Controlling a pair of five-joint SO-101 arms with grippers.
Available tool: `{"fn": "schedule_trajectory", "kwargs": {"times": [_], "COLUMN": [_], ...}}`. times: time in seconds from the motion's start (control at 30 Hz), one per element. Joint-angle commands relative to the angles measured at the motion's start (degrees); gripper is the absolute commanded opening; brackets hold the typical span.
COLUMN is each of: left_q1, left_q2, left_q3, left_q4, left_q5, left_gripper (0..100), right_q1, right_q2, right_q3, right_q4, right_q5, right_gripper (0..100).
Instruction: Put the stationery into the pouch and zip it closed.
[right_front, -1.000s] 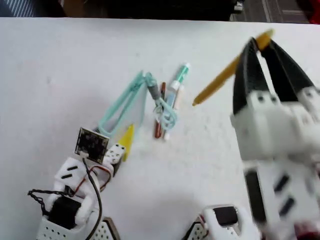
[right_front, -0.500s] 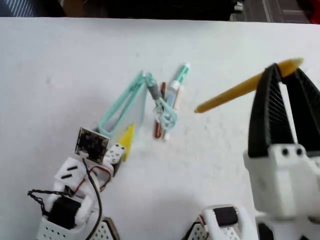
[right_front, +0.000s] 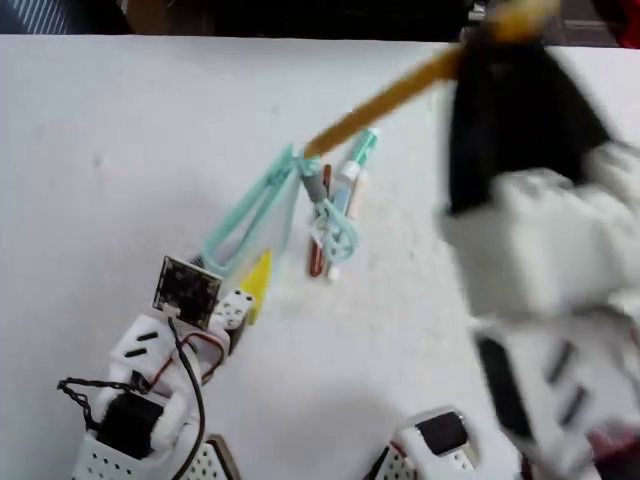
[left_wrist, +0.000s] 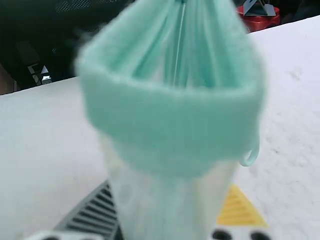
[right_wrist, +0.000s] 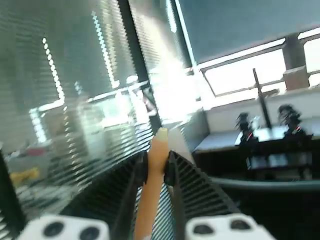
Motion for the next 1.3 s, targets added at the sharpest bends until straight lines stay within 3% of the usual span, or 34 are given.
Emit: {"fn": "schedule_trajectory", "kwargs": {"times": [0.0,0.17,0.53,0.93,1.17,1.27], "left_q1": [0.66,0.66,0.57,0.57,0.57,0.57], "left_q2": [0.48,0.48,0.48,0.48,0.48,0.48], "left_q3": [-1.05,-1.05,-1.05,-1.05,-1.05,-1.05], "left_q4": [-0.97,-0.79,-0.79,-0.88,-0.79,-0.79], "left_q5": [-0.26,-0.26,-0.44,-0.53,-0.53,-0.53], "left_gripper": [17,17,17,17,17,17], "right_q1": [-9.01,-14.46,-14.37,-17.01,-23.96,-24.31], "right_q2": [4.44,10.33,11.47,7.34,2.51,-0.22], "right_q3": [0.09,0.53,12.92,19.08,25.93,26.81], "right_q4": [3.21,6.99,-1.36,4.09,4.44,6.29], "right_q5": [0.53,9.93,10.55,10.73,25.41,26.37], "right_gripper": [1.5,1.6,1.6,1.8,2.6,14.9]}}
